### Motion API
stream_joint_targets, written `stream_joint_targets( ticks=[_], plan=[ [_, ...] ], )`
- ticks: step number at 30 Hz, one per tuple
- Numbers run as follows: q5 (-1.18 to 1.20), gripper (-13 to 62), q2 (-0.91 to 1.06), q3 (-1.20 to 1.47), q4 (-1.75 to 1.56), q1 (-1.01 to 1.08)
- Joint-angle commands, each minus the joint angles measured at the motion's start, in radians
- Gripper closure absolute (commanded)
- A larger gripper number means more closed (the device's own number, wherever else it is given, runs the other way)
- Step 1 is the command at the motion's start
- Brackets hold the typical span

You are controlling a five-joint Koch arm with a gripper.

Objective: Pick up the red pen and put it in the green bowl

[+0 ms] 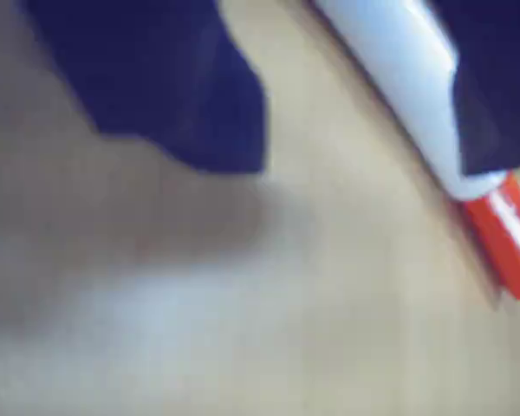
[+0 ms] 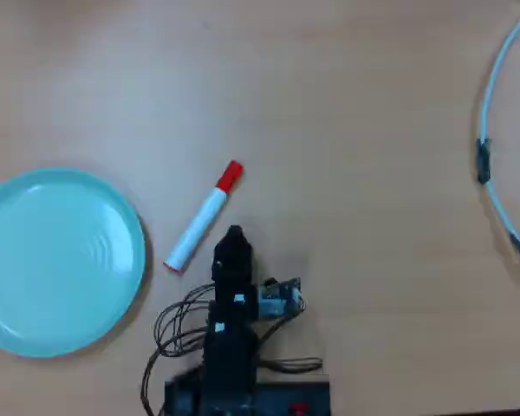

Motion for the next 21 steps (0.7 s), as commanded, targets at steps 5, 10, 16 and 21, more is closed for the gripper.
stream_joint_targets(
  ticks=[5, 10, 16, 21],
  plan=[
    [-0.086, 6.3, 0.101, -0.146, 0.250, -0.043],
    [-0.083, 6.3, 0.101, -0.147, 0.252, -0.043],
    [-0.098, 6.3, 0.103, -0.176, 0.268, -0.044],
    [-0.233, 6.4, 0.101, -0.262, 0.367, -0.084]
  ],
)
